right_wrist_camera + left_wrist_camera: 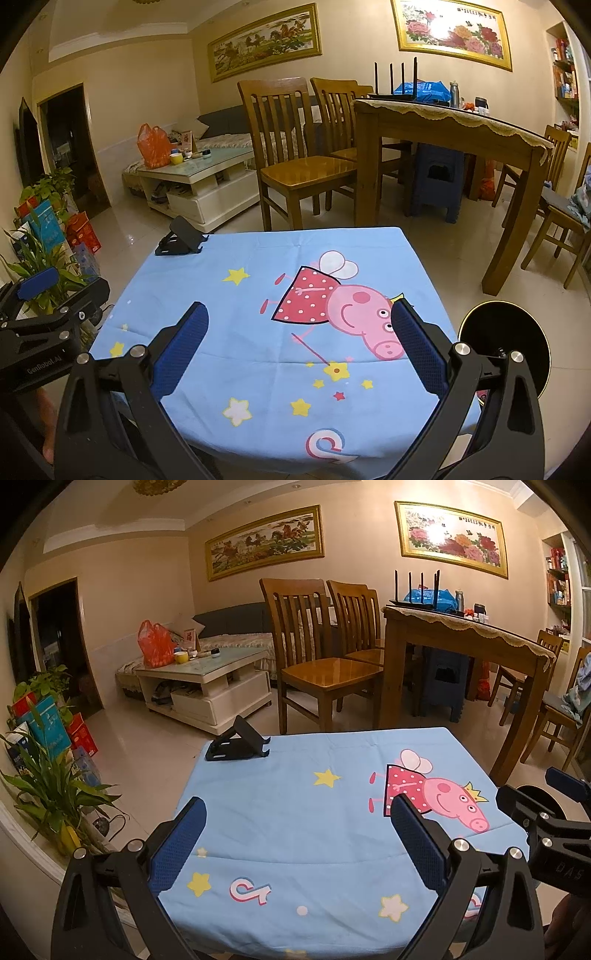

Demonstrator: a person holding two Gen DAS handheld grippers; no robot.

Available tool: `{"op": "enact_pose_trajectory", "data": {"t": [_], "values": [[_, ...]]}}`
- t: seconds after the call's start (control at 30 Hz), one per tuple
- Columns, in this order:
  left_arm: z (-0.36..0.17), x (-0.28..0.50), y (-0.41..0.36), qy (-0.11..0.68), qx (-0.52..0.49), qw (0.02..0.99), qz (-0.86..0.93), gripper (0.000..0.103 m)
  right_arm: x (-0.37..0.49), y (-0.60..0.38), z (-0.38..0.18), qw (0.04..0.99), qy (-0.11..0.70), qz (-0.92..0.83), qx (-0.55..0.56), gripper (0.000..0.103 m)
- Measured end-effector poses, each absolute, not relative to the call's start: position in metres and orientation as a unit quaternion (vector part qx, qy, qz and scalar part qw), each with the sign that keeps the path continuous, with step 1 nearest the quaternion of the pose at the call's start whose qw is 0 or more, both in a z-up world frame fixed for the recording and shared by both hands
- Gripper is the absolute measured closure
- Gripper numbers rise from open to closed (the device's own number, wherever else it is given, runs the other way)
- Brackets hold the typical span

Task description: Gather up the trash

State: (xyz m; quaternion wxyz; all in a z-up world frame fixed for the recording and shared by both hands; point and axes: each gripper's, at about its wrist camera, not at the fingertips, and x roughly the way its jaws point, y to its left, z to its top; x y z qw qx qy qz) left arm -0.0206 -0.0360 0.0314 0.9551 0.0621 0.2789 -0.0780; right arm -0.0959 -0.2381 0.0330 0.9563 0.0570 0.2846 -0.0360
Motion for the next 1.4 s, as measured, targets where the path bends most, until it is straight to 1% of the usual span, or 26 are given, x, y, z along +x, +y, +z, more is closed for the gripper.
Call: {"op": "enact_pose_trajectory", "data": {"t": [1.4], "values": [[0.031,-0.0272,-0.0331,0.277,0.055,0.956,-0.076,0.007,-0.0927,-0.2308,0.0322,0.956,0.287,-0.027,0.056,0.005]]}}
